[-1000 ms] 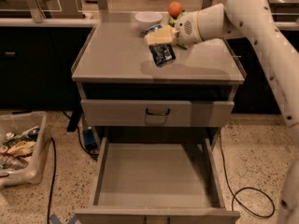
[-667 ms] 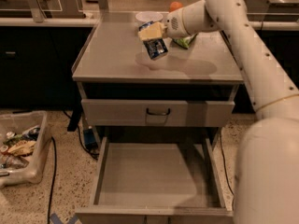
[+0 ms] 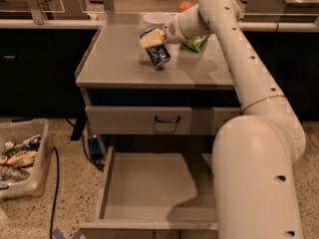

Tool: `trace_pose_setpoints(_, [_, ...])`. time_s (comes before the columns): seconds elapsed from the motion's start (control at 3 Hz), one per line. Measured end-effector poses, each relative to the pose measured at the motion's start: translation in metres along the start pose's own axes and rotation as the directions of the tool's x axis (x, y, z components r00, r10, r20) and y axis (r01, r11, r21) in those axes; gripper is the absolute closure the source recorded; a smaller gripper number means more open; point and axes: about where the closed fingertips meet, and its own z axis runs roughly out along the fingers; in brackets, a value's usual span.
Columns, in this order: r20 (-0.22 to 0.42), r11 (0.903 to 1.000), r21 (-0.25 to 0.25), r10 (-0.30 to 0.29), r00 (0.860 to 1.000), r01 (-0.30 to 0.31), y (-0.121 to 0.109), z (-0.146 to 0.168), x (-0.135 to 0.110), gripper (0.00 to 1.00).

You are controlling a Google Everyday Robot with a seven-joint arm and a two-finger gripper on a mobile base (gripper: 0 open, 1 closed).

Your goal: Pick pepsi can from middle drawer and place on counter

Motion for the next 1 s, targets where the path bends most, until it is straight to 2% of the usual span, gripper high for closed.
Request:
trace_pose_setpoints(0.33, [0.0,1.0,0.0,0.0,1.0,0.0,0.0,0.0,0.0,0.81])
trace_pose_setpoints(1.0, [0.0,1.0,0.0,0.0,1.0,0.0,0.0,0.0001,0.0,0.34])
